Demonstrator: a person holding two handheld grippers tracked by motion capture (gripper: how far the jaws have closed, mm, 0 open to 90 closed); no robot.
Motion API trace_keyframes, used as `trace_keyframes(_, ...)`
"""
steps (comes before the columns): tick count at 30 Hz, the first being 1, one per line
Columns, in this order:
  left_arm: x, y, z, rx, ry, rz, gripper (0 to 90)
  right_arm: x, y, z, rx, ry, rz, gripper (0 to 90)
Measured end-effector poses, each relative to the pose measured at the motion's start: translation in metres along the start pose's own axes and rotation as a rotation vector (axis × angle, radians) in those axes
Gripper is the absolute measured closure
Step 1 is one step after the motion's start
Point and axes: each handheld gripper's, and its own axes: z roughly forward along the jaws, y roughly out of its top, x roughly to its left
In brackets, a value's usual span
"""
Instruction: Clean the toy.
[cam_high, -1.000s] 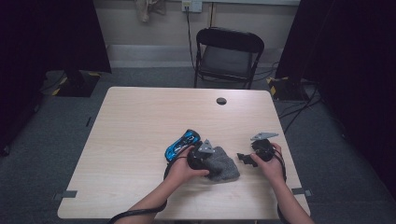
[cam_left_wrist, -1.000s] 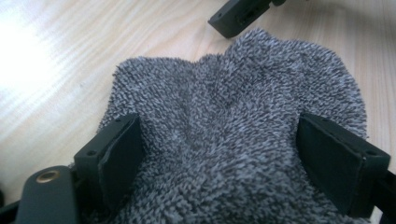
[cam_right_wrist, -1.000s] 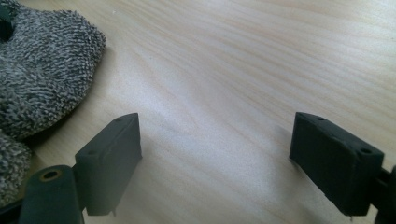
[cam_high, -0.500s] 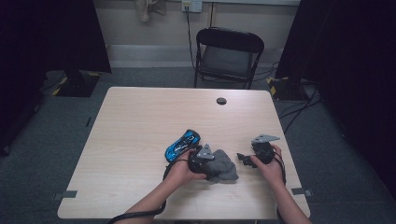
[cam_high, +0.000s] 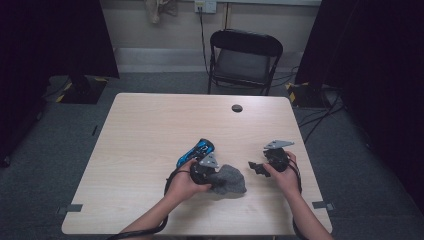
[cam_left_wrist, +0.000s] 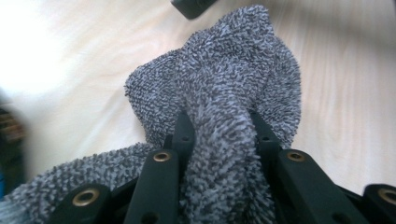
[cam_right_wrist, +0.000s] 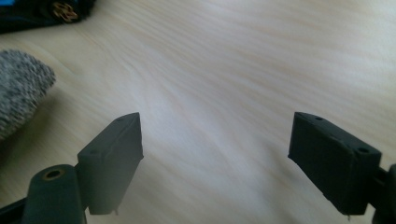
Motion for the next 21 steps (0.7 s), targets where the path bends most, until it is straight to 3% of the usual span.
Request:
trace_keyframes(4,0.007,-0.005,-0.036,-0.019,0.044,-0.017,70.3,0.019,0.024,0.004,-0.005,0.026,-0.068,15.9)
trace_keyframes(10,0.02,-0.035,-0.081,-0.03,0.108,-0.074,70.3,0.047,0.055,0.015,-0.002,0.066,-0.137,15.3)
trace_keyframes(16,0.027,-0.066,-0.107,-0.032,0.136,-0.128,70.3,0.075,0.081,0.033,0.001,0.105,-0.199,15.1)
trace_keyframes(21,0.036,-0.089,-0.117,-0.028,0.167,-0.174,70.2,0.101,0.1,0.051,-0.017,0.15,-0.219,15.1)
